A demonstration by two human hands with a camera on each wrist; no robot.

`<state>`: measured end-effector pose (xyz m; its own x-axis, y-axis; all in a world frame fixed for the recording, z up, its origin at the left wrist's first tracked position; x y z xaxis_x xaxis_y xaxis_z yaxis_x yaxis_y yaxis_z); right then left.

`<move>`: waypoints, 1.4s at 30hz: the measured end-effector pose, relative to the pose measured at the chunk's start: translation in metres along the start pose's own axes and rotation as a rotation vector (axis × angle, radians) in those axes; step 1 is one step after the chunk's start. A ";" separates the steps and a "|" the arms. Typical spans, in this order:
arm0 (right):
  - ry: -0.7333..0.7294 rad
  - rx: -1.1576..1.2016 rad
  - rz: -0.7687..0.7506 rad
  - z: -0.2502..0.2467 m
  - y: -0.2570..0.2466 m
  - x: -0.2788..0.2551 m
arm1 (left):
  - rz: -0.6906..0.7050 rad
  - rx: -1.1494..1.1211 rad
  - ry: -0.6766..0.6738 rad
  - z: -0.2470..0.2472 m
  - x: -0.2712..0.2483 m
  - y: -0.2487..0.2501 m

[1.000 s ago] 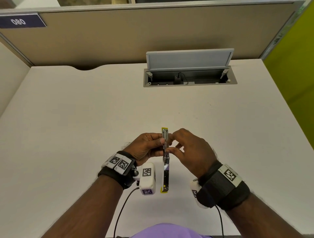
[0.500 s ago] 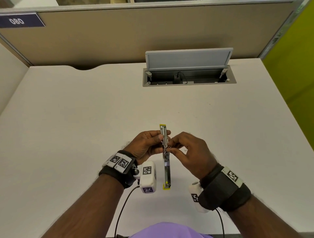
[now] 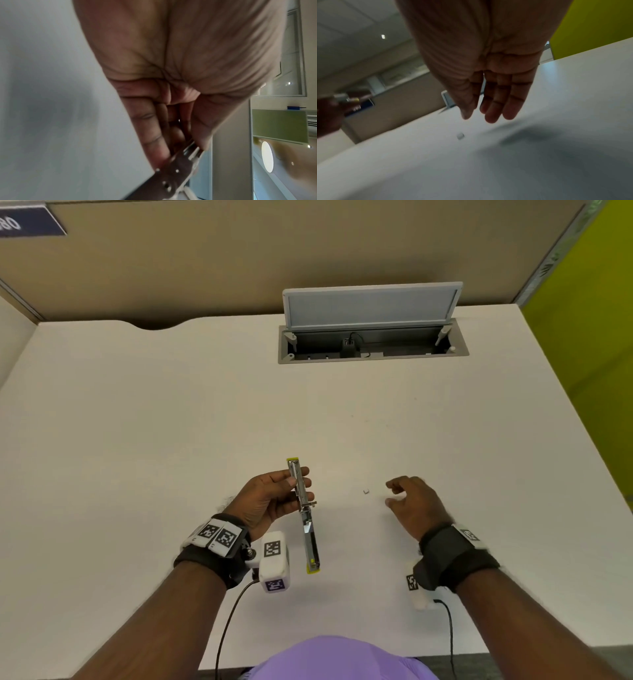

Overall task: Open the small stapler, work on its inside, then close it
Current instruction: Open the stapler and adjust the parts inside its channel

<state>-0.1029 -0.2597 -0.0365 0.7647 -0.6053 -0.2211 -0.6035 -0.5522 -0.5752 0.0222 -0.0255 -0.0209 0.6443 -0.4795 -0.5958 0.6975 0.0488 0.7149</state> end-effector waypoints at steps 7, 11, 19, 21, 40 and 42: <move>-0.068 0.011 -0.048 0.035 -0.009 0.003 | -0.025 0.006 0.034 -0.009 0.001 -0.016; -0.086 -0.102 -0.067 0.044 -0.021 0.013 | -0.026 -0.009 0.038 -0.009 0.001 -0.014; -0.089 -0.162 -0.111 0.047 -0.021 0.020 | -0.019 -0.062 0.027 -0.007 -0.003 -0.011; -0.103 -0.126 -0.134 0.046 -0.021 0.020 | -0.018 -0.066 0.025 -0.006 -0.003 -0.010; -0.202 0.635 -0.166 -0.014 -0.126 -0.031 | 0.009 -0.005 -0.096 0.032 -0.013 0.003; -0.221 0.626 -0.181 -0.014 -0.130 -0.033 | 0.010 0.014 -0.104 0.034 -0.013 0.002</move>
<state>-0.0527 -0.1754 0.0566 0.9094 -0.3669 -0.1957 -0.2684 -0.1585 -0.9502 0.0045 -0.0486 0.0011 0.6145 -0.5675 -0.5481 0.6863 0.0418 0.7261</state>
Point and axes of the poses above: each hand's wrist, its own x-axis towards the middle knuckle, its own z-axis out of the palm, y = z × x, the point moved 9 cm from there along x, towards the middle knuckle, and after that the axes turned 9 degrees about y, right-handed, at the moved point
